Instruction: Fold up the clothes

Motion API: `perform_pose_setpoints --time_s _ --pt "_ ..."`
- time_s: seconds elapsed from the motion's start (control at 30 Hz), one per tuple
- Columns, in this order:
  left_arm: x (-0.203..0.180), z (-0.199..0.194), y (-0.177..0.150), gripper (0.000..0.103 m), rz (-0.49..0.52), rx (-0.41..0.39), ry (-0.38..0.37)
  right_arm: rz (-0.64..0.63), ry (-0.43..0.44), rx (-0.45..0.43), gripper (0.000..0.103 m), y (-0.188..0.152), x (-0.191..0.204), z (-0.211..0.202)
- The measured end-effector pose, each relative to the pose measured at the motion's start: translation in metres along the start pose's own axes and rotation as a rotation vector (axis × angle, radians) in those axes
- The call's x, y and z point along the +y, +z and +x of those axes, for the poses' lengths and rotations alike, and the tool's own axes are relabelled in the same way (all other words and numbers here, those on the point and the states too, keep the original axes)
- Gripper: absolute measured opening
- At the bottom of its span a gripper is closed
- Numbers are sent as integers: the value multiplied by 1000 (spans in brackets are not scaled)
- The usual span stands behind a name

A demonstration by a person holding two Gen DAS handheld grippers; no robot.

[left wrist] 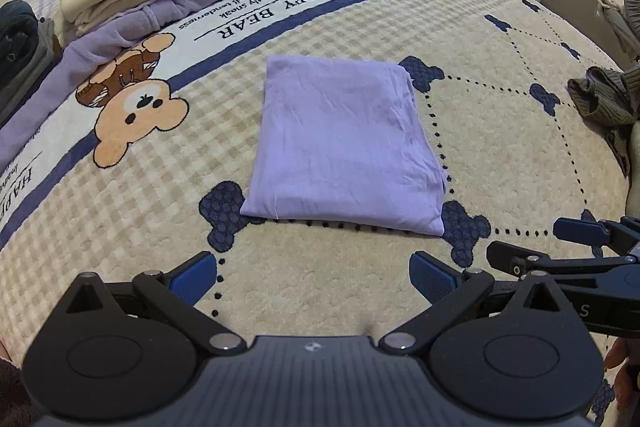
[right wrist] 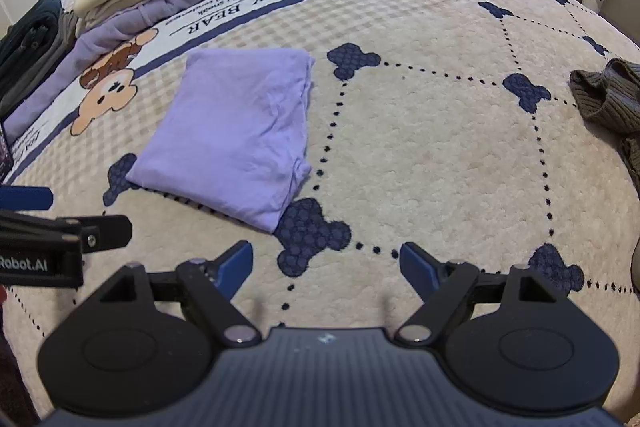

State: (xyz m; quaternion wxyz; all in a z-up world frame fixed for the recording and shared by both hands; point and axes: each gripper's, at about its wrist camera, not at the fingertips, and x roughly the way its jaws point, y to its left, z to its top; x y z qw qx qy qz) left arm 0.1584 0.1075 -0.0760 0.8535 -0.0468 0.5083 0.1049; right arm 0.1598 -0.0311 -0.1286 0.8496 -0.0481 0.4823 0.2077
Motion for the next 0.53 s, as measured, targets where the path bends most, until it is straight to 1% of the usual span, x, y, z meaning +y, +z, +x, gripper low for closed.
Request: perform_pose_setpoints --time_s 0.53 --pt "-1 -4 3 102 7 -14 10 0 5 13 83 -2 1 3"
